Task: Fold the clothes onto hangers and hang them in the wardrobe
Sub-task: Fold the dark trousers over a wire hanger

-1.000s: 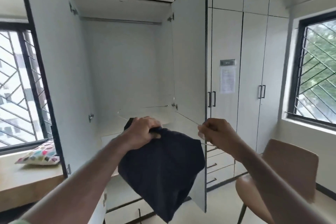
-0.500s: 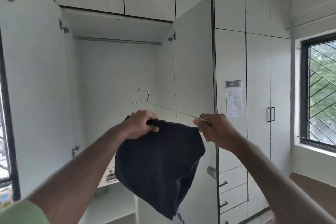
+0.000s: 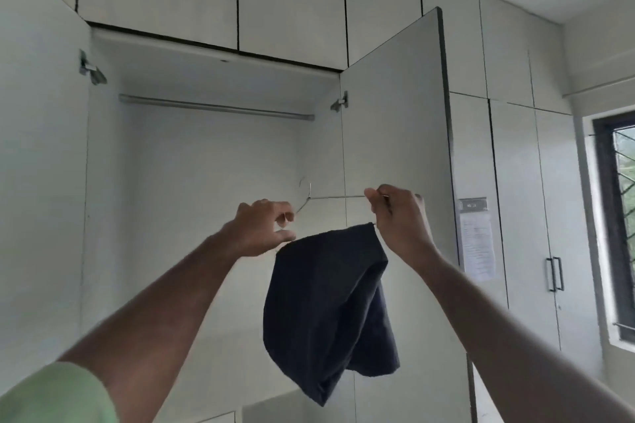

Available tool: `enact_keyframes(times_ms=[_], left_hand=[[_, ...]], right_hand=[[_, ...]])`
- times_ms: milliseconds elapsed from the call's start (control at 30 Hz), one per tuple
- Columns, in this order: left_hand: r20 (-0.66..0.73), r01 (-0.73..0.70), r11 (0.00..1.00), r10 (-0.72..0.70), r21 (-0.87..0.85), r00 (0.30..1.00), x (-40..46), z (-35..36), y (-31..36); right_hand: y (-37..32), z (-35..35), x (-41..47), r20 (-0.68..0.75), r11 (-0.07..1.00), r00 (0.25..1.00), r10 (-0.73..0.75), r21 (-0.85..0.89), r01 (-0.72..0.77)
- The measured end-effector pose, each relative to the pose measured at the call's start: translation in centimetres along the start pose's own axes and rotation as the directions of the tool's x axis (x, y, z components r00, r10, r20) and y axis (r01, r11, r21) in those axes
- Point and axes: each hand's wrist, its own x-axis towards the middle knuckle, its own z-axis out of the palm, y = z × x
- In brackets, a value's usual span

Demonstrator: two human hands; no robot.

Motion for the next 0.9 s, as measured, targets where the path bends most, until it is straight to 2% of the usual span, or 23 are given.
enact_keyframes(times_ms=[267, 367, 433, 500, 567, 633, 733, 833, 900], left_hand=[[0.102, 0.041, 0.998, -0.036, -0.04, 0.994, 8.6, 4.6, -10.4], [0.131, 0.065, 0.987, -0.046, -0.147, 0.99, 12.2, 7.3, -12.9], [0.099, 0.097, 0.978, -0.08, -0.185, 0.992, 14.2, 9.4, -14.5], [0.061, 0.271, 0.905, -0.266, -0.329, 0.962, 16.3, 11.5, -16.6], [0.186, 0.466, 0.758, -0.431, -0.456, 0.883, 18.2, 13.9, -19.0], [0.324, 0.564, 0.682, -0.462, -0.466, 0.826, 20.0, 16.5, -20.7], [0.386, 0.61, 0.619, -0.473, -0.494, 0.792, 22.8, 20.0, -21.7], [0.466, 0.664, 0.504, -0.474, -0.552, 0.747, 26.1, 22.1, -23.4], [0.561, 0.715, 0.475, -0.445, -0.513, 0.698, 28.5, 23.4, -24.5]], right_hand=[[3.9, 9.6, 7.4, -0.164, 1.0, 0.986, -0.009, -0.009, 0.008], [5.3, 12.7, 10.2, -0.217, 0.999, 0.975, -0.045, -0.03, 0.039], [6.3, 14.5, 11.7, -0.274, 0.998, 0.96, -0.049, -0.039, 0.04], [7.8, 16.4, 13.1, -0.341, 0.999, 0.939, -0.047, -0.026, 0.041], [9.4, 18.2, 14.5, -0.398, 0.998, 0.916, -0.052, 0.018, 0.065], [11.0, 19.7, 16.1, -0.429, 0.996, 0.9, -0.073, 0.019, 0.089], [13.7, 22.2, 18.7, -0.45, 0.988, 0.885, -0.115, 0.042, 0.15], [16.4, 24.8, 21.5, -0.483, 0.972, 0.862, -0.152, 0.087, 0.219], [18.3, 26.1, 23.4, -0.508, 0.958, 0.841, -0.186, 0.096, 0.27]])
